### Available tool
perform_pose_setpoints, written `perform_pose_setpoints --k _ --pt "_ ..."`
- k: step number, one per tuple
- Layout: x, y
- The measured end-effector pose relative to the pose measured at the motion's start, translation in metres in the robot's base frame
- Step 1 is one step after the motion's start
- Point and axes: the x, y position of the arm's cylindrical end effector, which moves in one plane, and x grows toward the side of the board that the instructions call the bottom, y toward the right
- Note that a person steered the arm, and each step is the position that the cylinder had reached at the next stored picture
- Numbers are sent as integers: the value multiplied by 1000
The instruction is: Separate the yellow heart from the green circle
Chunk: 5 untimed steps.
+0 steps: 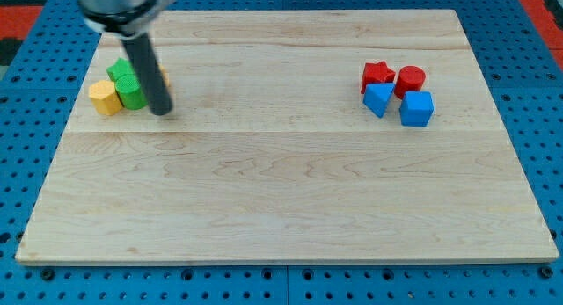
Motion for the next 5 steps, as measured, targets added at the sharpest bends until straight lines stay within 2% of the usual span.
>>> perform_pose_setpoints --k 1,2,3,5 --pt "6 22" --pt "6 22" --pt "39 18" --pt "45 13"
